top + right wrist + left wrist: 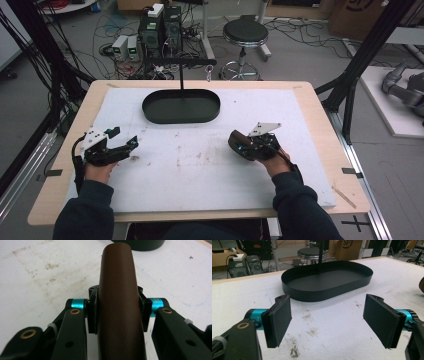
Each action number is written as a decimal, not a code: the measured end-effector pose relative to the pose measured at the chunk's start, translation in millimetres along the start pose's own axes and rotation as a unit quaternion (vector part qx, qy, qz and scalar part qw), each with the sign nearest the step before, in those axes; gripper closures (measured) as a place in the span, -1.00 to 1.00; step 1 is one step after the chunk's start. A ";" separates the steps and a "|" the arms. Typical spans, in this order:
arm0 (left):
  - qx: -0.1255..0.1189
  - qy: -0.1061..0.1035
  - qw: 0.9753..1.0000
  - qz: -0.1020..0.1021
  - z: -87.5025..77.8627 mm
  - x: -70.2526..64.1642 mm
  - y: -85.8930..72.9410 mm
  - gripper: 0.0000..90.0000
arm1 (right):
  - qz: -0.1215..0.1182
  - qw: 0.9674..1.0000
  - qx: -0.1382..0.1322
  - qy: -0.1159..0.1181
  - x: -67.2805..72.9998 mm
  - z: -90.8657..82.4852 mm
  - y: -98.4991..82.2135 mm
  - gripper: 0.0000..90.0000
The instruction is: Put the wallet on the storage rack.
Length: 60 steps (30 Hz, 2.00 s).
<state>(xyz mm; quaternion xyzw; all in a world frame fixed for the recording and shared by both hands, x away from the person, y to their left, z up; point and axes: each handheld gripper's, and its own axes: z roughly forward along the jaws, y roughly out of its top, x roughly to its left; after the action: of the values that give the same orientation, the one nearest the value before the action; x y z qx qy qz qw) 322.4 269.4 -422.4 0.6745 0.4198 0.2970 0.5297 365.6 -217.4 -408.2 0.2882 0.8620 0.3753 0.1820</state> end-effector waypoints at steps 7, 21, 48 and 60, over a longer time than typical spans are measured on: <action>-0.003 -0.004 1.000 0.001 -0.5 0.7 0.1 -0.50 | 0.017 0.999 -0.037 0.021 -10.2 11.9 25.3 0.44; -0.006 -0.007 1.000 0.002 -0.7 2.0 0.1 -0.50 | 0.015 0.997 -0.071 0.019 -31.0 73.5 113.2 0.44; -0.007 -0.007 1.000 -0.002 -1.8 5.6 -1.1 -0.50 | 0.077 0.995 -0.048 0.043 -10.1 197.8 165.6 0.41; -0.006 -0.005 1.000 -0.002 -2.1 5.6 -1.4 -0.50 | 0.097 0.994 -0.040 -0.018 -35.2 168.2 164.1 -0.09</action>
<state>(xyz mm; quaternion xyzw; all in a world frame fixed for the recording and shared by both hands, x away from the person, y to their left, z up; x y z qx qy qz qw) 322.9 275.5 -423.4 0.6720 0.4166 0.2952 0.5363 540.8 -57.9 -391.1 0.3699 0.8108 0.4198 0.1717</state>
